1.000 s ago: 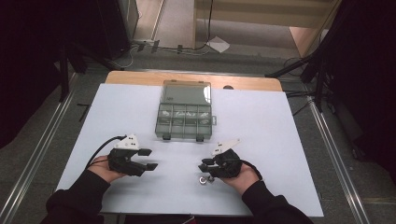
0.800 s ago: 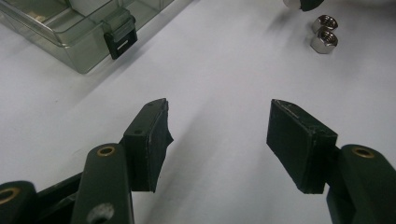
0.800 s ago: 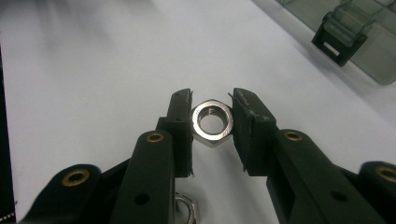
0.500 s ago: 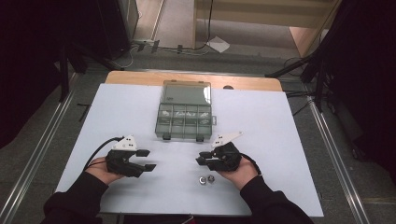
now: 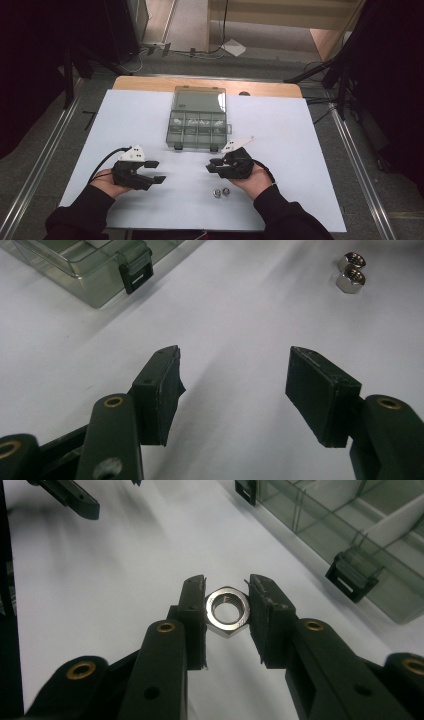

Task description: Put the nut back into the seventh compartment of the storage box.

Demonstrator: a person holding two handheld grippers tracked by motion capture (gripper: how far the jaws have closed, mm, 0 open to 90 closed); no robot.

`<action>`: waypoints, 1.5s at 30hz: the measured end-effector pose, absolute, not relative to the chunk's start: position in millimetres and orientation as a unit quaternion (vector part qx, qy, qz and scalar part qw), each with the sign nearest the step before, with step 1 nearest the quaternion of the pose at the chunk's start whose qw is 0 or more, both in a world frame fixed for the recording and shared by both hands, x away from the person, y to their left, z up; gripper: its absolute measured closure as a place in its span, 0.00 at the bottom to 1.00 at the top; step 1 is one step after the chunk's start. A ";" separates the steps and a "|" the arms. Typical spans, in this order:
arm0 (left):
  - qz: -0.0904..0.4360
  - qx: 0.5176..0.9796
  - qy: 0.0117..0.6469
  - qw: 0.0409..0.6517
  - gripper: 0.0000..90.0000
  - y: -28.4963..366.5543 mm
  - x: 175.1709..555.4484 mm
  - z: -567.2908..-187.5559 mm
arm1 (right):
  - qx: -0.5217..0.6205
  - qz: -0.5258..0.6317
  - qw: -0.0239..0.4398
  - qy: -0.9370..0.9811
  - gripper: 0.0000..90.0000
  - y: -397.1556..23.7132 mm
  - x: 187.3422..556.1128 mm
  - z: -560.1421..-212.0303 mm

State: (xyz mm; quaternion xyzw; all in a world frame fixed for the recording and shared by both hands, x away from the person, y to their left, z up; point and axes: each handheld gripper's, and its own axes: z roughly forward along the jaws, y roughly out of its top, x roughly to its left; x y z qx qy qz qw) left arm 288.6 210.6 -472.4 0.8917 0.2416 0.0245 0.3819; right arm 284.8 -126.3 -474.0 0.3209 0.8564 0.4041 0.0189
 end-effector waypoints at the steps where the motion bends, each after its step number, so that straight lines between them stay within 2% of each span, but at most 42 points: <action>1: 0.024 0.892 0.242 0.381 0.43 210.5 288.6 -472.5 | 0.321 0.403 0.019 0.857 0.79 -125.9 285.3 -473.0; 13: 0.023 0.890 0.239 0.388 0.43 210.5 289.0 -473.5 | 0.314 0.408 0.033 0.857 0.79 -117.7 291.8 -467.6; 14: 0.014 0.892 0.236 0.386 0.25 210.3 289.9 -473.9 | 0.315 0.407 0.034 0.857 0.79 -116.9 292.6 -467.2; 15: 0.009 0.894 0.235 0.382 0.22 210.2 290.7 -474.1 | 0.315 0.407 0.036 0.857 0.79 -116.7 293.2 -467.0; 30: 0.011 0.899 0.234 0.369 0.22 210.2 290.5 -473.3 | 0.323 0.410 0.043 0.852 0.79 -115.7 305.7 -459.6; 45: 0.018 0.896 0.228 0.381 0.22 208.1 289.1 -475.0 | 0.331 0.402 0.046 0.852 0.79 -110.5 316.6 -460.9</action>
